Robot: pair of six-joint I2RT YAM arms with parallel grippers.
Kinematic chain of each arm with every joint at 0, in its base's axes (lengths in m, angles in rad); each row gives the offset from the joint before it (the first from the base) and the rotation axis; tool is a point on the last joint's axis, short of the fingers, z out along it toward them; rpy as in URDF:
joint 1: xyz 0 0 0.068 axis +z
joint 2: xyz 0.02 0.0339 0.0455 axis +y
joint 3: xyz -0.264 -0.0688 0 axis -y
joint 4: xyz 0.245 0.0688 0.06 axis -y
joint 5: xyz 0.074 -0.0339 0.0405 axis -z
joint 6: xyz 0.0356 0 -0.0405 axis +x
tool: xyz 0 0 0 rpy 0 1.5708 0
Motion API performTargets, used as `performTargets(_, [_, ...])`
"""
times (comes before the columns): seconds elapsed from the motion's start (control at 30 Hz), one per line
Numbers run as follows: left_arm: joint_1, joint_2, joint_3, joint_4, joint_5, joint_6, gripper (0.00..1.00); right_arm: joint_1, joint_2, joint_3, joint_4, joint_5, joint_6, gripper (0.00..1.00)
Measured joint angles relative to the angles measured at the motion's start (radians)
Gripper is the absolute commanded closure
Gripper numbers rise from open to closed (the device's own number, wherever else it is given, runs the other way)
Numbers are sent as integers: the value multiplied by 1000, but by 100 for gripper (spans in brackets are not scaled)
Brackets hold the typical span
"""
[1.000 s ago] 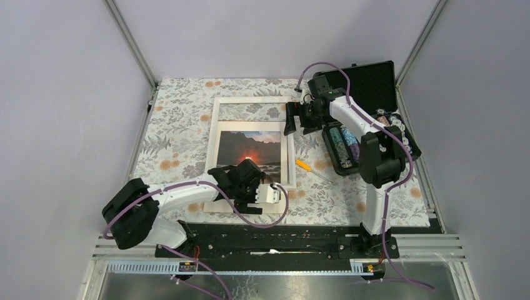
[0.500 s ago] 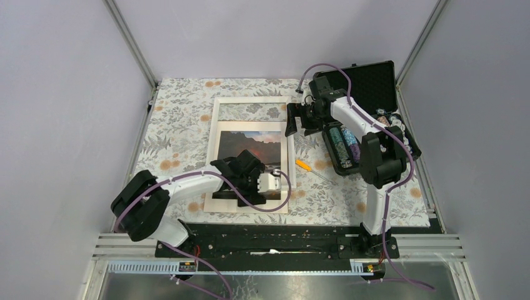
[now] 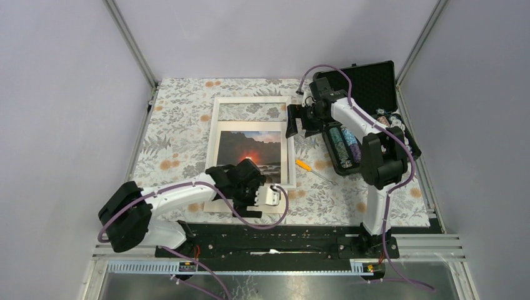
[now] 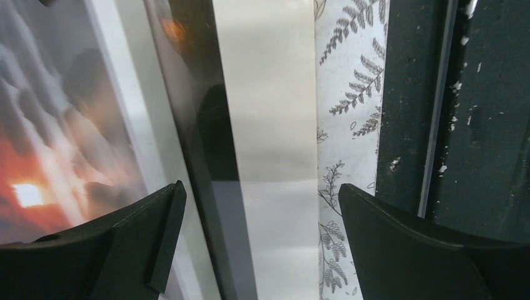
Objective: Take the photo out of the frame
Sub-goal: Pick up the photo from the photo frame.
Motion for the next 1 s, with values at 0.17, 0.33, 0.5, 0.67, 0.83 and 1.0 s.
performTargets(0.17, [-43, 28, -51, 35, -71, -61, 1, 0, -1, -24, 0, -2, 0, 0])
performTargets(0.33, [-113, 21, -87, 103, -135, -94, 1, 0, -2, -37, 0, -2, 0, 0])
performTargets(0.5, [-124, 20, -95, 175, -197, -114, 1, 0, -7, -48, 0, -2, 0, 0])
performTargets(0.67, [-108, 21, -95, 187, -208, -119, 1, 0, -8, -50, 0, -2, 1, 0])
performTargets(0.83, [-79, 29, -83, 166, -186, -116, 1, 0, -11, -53, 0, -2, 1, 0])
performTargets(1.0, [-40, 60, -55, 137, -163, -112, 1, 0, -11, -56, 0, -2, 1, 0])
